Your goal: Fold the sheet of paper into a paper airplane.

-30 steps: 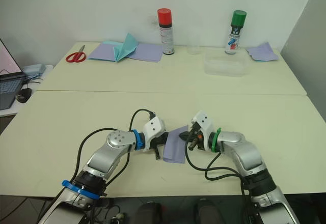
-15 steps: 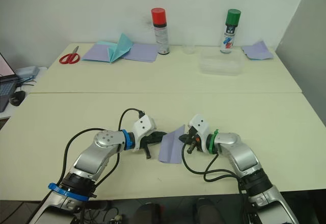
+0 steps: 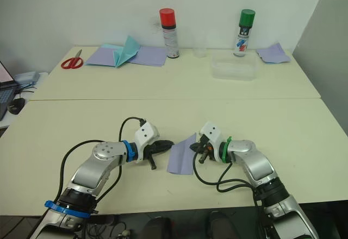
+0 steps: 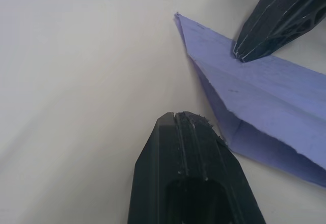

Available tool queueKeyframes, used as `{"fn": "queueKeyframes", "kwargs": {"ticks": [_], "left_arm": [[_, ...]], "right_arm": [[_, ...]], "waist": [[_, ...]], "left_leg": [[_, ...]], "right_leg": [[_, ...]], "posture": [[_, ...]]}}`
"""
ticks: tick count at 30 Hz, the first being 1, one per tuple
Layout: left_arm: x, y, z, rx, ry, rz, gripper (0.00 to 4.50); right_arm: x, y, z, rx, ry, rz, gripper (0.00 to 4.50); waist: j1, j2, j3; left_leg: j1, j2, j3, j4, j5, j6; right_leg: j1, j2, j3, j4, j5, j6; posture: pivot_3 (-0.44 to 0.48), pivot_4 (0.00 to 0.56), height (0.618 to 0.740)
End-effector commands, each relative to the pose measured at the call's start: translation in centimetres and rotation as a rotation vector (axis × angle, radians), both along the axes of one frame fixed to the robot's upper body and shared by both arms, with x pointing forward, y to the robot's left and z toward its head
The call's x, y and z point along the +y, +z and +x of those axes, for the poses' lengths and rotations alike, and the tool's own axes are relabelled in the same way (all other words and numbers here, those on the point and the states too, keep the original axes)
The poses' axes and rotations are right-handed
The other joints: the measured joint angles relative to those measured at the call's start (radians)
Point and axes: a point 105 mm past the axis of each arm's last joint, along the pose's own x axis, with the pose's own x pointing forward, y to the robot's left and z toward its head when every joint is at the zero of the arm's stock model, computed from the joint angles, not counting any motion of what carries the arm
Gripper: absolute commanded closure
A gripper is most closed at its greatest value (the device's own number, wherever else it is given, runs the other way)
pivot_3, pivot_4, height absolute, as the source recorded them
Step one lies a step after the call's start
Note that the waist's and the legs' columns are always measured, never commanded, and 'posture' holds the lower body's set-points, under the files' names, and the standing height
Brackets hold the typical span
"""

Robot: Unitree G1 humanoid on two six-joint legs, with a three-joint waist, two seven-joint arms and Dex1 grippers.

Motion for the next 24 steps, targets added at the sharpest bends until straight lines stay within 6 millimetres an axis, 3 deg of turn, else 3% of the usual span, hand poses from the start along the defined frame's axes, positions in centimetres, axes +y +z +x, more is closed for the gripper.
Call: {"fn": "queueKeyframes", "kwargs": {"ticks": [1,8,11,15,24], "left_arm": [[1.1,1.5,0.2,-0.033,0.022,-0.040,4.49],[-0.9,4.9,-0.5,-0.094,-0.072,-0.152,4.49],[-2.0,4.3,-1.3,-0.060,-0.121,-0.144,4.49],[-3.4,1.7,-1.6,-0.007,-0.144,-0.078,4.49],[-3.3,-1.6,-2.3,0.052,-0.169,0.044,4.49]], "right_arm": [[-0.4,-0.6,0.1,0.005,-0.013,-0.033,4.50],[-0.4,-0.5,0.0,0.002,-0.013,-0.032,4.50],[-0.4,-0.5,0.0,0.001,-0.014,-0.031,4.50],[-0.4,-0.5,-0.1,0.000,-0.011,-0.029,4.50],[-0.7,0.2,-0.8,-0.024,0.018,0.001,4.50]], "waist": [[0.000,0.000,0.000],[0.001,-0.001,0.001],[0.001,-0.001,0.001],[0.001,-0.001,0.001],[0.007,-0.001,0.001]], "left_leg": [[0.000,0.000,0.000,0.000,0.000,0.000],[-0.001,0.000,0.000,0.000,0.000,0.000],[-0.001,-0.001,0.001,0.000,0.000,0.000],[-0.001,-0.001,0.000,0.000,0.000,0.000],[-0.001,-0.001,0.000,0.000,0.000,0.000]], "right_leg": [[0.000,0.000,0.000,0.000,0.000,0.000],[0.000,-0.001,0.000,0.000,0.000,0.000],[0.000,-0.001,0.000,0.000,0.000,0.000],[0.000,0.000,0.000,0.000,0.000,0.000],[0.000,0.000,0.000,0.000,0.000,-0.001]], "posture": [[0.000,0.150,0.740],[0.000,0.150,0.740],[0.000,0.150,0.740],[0.000,0.150,0.740],[0.000,0.150,0.740]]}}
